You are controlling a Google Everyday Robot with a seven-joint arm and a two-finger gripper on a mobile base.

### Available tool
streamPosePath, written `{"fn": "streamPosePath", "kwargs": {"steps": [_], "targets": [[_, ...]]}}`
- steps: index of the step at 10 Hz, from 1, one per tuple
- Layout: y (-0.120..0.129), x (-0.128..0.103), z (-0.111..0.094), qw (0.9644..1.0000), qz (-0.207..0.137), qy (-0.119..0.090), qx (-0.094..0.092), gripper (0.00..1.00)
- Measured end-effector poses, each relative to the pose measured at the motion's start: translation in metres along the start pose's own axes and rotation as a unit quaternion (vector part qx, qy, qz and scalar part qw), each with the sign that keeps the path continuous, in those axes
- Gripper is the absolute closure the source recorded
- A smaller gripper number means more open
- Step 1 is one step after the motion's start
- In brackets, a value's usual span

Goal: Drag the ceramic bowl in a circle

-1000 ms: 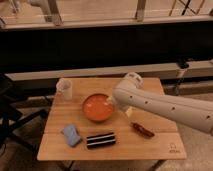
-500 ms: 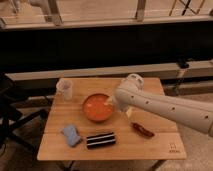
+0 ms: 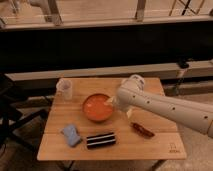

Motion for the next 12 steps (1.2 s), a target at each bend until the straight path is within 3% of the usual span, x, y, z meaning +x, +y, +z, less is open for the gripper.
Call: {"fn": "streamPosePath", "kwargs": {"steps": [12], "targets": [[0.001,-0.002,0.023,0.9994,-0.016,-0.030,-0.007,0.20]]}}
